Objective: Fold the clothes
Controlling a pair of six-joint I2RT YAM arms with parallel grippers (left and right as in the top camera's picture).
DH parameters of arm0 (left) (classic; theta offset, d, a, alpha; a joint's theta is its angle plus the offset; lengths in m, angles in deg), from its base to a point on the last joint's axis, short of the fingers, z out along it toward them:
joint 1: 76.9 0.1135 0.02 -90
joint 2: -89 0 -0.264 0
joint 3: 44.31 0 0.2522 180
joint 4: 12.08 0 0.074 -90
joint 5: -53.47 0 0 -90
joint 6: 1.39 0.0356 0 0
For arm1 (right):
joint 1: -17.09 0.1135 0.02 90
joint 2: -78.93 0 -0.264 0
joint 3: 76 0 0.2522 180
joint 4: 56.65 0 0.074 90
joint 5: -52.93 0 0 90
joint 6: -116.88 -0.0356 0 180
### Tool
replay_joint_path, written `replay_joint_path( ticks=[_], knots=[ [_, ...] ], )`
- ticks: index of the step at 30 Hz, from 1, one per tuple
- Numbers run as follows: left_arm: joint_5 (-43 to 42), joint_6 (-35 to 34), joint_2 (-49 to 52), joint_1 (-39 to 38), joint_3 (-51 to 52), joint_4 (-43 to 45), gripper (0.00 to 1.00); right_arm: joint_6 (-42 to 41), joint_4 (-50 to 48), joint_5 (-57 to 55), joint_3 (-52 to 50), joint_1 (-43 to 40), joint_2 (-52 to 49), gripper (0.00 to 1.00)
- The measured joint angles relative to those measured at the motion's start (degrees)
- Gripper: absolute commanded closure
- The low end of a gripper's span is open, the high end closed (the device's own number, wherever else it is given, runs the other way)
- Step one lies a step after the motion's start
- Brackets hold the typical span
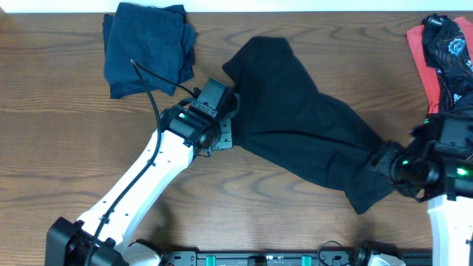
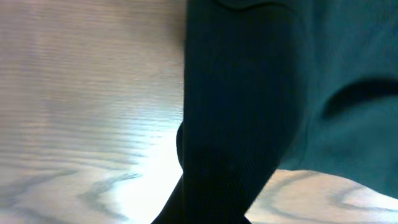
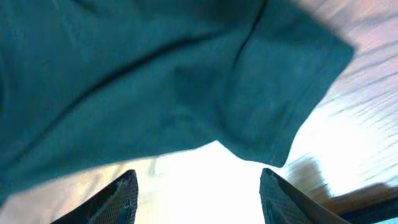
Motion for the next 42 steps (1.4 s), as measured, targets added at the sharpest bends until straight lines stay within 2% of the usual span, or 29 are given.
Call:
replay_joint_path(
  ticks=[5, 11, 20, 28, 34, 42],
  knots=[
    [4.4, -0.7, 0.0, 1.9, 0.0, -3.7, 0.94, 0.2, -7.4, 5.7, -6.6, 4.0, -0.1, 0.34],
    [6.8, -1.5, -0.1, 9.8, 0.0, -7.0, 0.94, -1.2, -16.1, 11.5, -12.9, 8.3, -0.9, 0.39],
    [7.8, -1.5, -2.5, 21.2, 0.0, -10.3, 0.94, -2.2, -22.3, 12.3, -14.0, 10.9, -9.2, 0.43],
    [7.9, -1.5, -3.0, 21.6, 0.0, -11.0, 0.94, -1.7, -24.3, 10.9, -14.0, 10.9, -21.4, 0.40],
    [7.8, -1.5, -3.0, 21.6, 0.0, -11.1, 0.94, -0.3, -24.2, 8.2, -14.0, 10.9, -25.0, 0.39],
    [7.8, -1.5, -3.0, 21.6, 0.0, -11.1, 0.94, 0.9, -23.9, 5.7, -14.0, 10.9, -25.3, 0.49]
  ],
)
